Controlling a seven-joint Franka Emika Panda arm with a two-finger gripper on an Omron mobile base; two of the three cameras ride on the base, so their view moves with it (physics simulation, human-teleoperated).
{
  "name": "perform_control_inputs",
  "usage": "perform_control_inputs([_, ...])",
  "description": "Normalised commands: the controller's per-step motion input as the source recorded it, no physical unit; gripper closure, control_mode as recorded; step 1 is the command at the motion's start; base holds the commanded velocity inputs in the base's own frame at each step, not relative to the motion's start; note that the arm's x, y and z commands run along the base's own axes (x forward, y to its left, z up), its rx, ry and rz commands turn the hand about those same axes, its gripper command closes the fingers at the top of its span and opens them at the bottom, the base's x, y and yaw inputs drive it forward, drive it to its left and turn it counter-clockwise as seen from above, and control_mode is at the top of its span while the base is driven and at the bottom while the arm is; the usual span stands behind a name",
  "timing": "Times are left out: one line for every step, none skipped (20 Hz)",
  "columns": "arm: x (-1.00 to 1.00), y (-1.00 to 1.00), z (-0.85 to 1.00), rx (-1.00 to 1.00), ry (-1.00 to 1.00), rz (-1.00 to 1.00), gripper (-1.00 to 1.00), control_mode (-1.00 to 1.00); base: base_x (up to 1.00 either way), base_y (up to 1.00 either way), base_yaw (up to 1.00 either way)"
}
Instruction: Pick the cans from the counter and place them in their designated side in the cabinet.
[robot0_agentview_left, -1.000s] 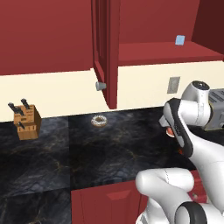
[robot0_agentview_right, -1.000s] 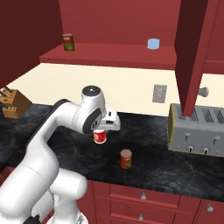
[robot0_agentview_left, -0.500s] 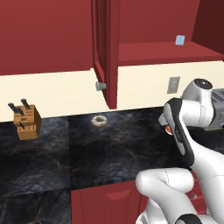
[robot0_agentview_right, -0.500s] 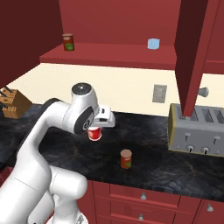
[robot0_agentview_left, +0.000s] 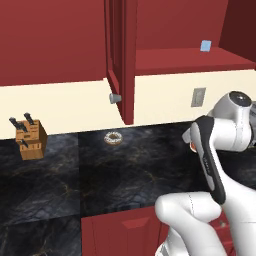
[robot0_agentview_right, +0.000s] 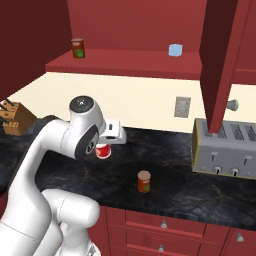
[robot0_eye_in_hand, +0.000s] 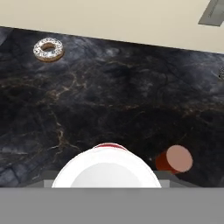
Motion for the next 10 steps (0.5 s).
perform_control_inputs([-0.22, 0.12, 0.29, 0.00, -0.11, 0.00, 1.00, -1.00, 0.00, 0.00, 0.00])
perform_control_inputs([-0.20, 0.13, 0.29, 0.00, -0.11, 0.00, 1.00, -1.00, 0.00, 0.00, 0.00])
perform_control_inputs([-0.16, 0.12, 0.30, 0.00, -0.10, 0.01, 1.00, -1.00, 0.00, 0.00, 0.00])
perform_control_inputs([-0.07, 0.06, 0.25, 0.00, -0.08, 0.02, 1.00, -1.00, 0.00, 0.00, 0.00])
perform_control_inputs([-0.05, 0.04, 0.25, 0.00, -0.09, 0.02, 1.00, -1.00, 0.00, 0.00, 0.00])
perform_control_inputs([-0.05, 0.05, 0.27, 0.00, -0.10, 0.02, 1.00, -1.00, 0.00, 0.00, 0.00])
perform_control_inputs([-0.07, 0.05, 0.31, 0.00, -0.11, 0.02, 1.00, -1.00, 0.00, 0.00, 0.00])
perform_control_inputs([-0.08, 0.05, 0.33, 0.00, -0.13, 0.02, 1.00, -1.00, 0.00, 0.00, 0.00])
perform_control_inputs([-0.05, 0.05, 0.33, 0.00, -0.14, 0.01, 1.00, -1.00, 0.00, 0.00, 0.00])
perform_control_inputs([-0.04, 0.06, 0.33, 0.00, -0.13, 0.01, 1.00, -1.00, 0.00, 0.00, 0.00])
